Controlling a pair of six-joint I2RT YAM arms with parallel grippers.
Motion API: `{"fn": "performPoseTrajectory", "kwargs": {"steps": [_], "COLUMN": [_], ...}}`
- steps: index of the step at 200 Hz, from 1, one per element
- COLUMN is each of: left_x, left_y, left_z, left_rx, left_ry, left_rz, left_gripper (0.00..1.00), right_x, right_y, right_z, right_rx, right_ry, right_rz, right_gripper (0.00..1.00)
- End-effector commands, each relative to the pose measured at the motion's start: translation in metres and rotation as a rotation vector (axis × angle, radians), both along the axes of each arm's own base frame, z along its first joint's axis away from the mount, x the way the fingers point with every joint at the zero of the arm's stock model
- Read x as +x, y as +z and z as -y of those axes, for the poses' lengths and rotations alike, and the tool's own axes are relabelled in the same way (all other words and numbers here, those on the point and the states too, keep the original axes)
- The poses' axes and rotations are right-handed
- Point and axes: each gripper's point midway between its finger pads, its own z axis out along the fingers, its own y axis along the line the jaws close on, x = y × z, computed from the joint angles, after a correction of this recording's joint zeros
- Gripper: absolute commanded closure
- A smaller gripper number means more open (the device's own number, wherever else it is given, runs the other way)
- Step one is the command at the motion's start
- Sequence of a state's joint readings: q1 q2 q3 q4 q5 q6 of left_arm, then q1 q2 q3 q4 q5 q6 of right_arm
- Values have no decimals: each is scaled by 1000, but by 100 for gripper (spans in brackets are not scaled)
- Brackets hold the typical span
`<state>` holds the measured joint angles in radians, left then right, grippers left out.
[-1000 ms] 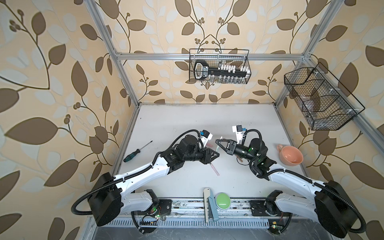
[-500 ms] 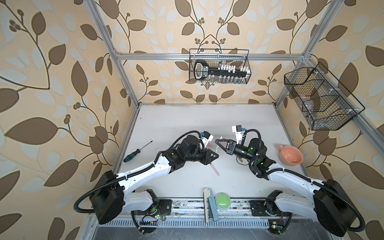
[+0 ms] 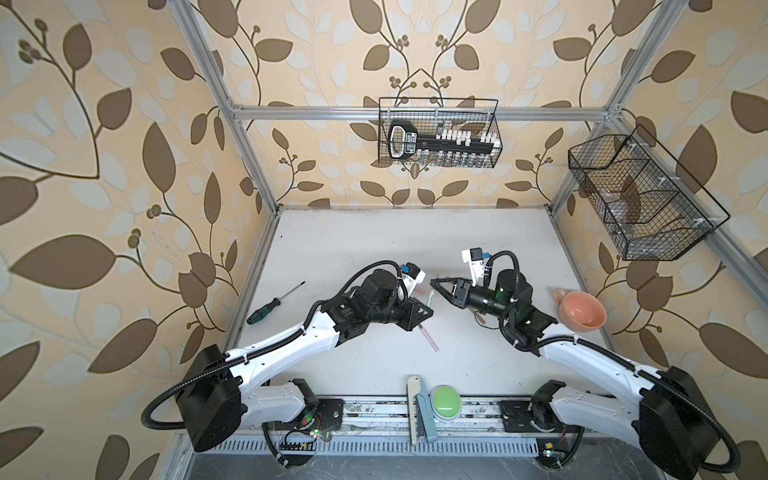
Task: Insert the pens into the pen caps
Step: 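Hold the pen with the left gripper while the right gripper grasps the green cap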
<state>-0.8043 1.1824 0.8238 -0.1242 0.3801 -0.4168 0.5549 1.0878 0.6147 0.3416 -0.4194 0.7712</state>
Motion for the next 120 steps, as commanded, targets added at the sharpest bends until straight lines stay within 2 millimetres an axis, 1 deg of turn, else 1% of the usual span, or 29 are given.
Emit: {"fn": "performPoseTrajectory", "kwargs": {"steps": [1, 21, 33, 46, 59, 70, 82, 97, 111, 120], "left_x": [4, 0, -3, -6, -10, -14, -18, -22, -26, -27], "left_y": [35, 43, 46, 48, 51, 53, 53, 51, 49, 47], "left_z": [-19, -37, -50, -64, -77, -86, -92, -96, -98, -99], "left_rx": [22, 46, 59, 62, 52, 43, 35, 32, 42, 47], "left_ry": [53, 93, 131, 168, 205, 227, 234, 239, 232, 231], "left_rz": [113, 148, 173, 199, 226, 237, 241, 236, 228, 221], "left_gripper": [100, 100, 100, 100, 100, 100, 100, 100, 100, 100], "right_x": [0, 0, 0, -3, -2, -1, 3, 10, 16, 19], "right_y": [11, 16, 16, 6, -11, -23, -34, -46, -54, -60], "right_z": [22, 40, 46, 45, 44, 38, 29, 16, 2, -7], "right_rx": [-219, -317, -364, -453, -555, -615, -642, -657, -669, -661], "right_ry": [-43, -63, -62, -14, 20, 60, 92, 134, 185, 225], "right_rz": [74, 82, 88, 82, 40, 18, -3, -28, -55, -79], "right_gripper": [65, 60, 57, 57, 58, 59, 60, 57, 58, 55]}}
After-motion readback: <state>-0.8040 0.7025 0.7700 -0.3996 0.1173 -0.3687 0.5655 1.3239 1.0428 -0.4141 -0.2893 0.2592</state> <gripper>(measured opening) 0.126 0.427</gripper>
